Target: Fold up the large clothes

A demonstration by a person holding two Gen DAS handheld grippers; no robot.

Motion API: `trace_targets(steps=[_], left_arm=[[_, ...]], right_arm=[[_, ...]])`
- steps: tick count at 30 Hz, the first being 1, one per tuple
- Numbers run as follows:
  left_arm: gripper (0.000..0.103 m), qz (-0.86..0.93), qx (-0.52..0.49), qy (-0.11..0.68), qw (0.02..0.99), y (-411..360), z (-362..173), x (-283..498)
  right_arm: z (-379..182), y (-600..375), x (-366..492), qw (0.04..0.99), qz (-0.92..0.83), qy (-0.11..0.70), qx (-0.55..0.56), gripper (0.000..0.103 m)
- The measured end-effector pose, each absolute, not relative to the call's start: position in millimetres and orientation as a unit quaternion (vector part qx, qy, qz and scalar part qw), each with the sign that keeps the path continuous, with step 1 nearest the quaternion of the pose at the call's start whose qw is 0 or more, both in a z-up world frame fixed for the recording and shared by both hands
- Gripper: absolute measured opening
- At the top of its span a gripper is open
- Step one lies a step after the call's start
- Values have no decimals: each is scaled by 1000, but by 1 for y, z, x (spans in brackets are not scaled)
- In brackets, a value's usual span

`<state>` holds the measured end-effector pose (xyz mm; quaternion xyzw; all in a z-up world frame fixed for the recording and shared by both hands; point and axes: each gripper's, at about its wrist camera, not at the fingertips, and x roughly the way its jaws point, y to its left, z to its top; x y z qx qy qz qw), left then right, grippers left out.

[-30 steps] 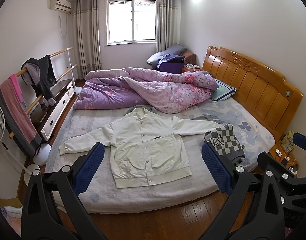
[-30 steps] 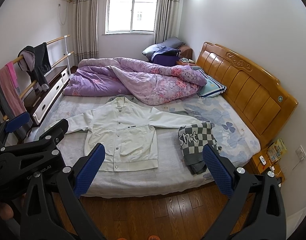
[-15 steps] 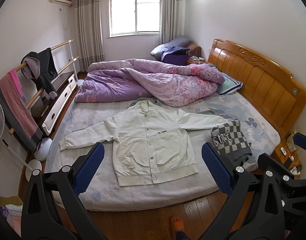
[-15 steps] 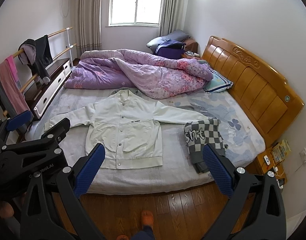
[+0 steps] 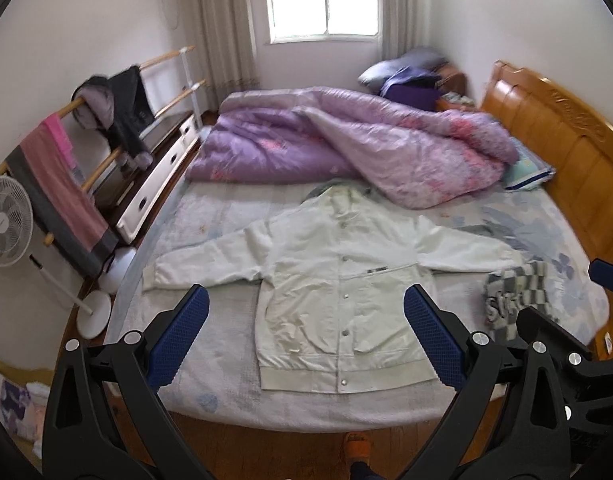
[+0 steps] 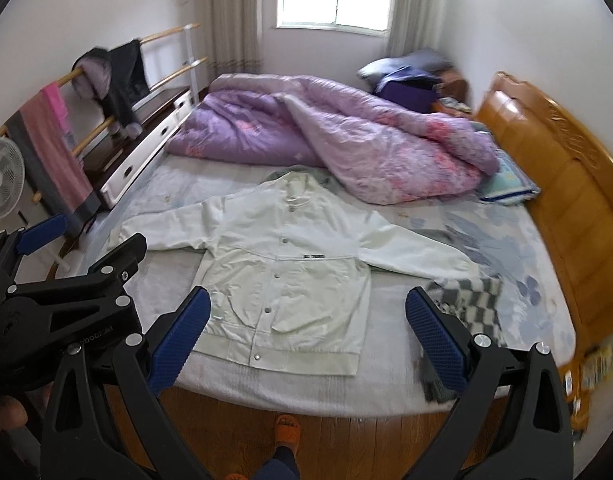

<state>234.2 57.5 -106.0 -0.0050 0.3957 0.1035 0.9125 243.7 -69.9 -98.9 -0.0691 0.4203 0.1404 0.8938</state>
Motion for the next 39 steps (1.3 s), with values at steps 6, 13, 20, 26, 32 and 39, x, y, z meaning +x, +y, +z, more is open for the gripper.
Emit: trace_targets(steps=[6,13,20,26,32,39], left_arm=[[98,140,-28,446,883,103,-147,277],[98,117,-92,457,877,184,-214,295],[98,105,-223,516,821,333,-300,330],[98,170,-378,514,751,510,-384,342],[98,236,-487,469,697,628,-459,347],[97,291,-588,417,628,700,-547,354]], right_arm=[[-134,-26,293,862,182,463,-97,95],[-182,39,333,828,198,509,-128,94],[-240,115,379,809,158,551,-134,94],[-291,176,413,780,131,598,-125,94],[-342,206,444,756,114,637,-94,94],[-395,217,481,729,105,675,-44,94]])
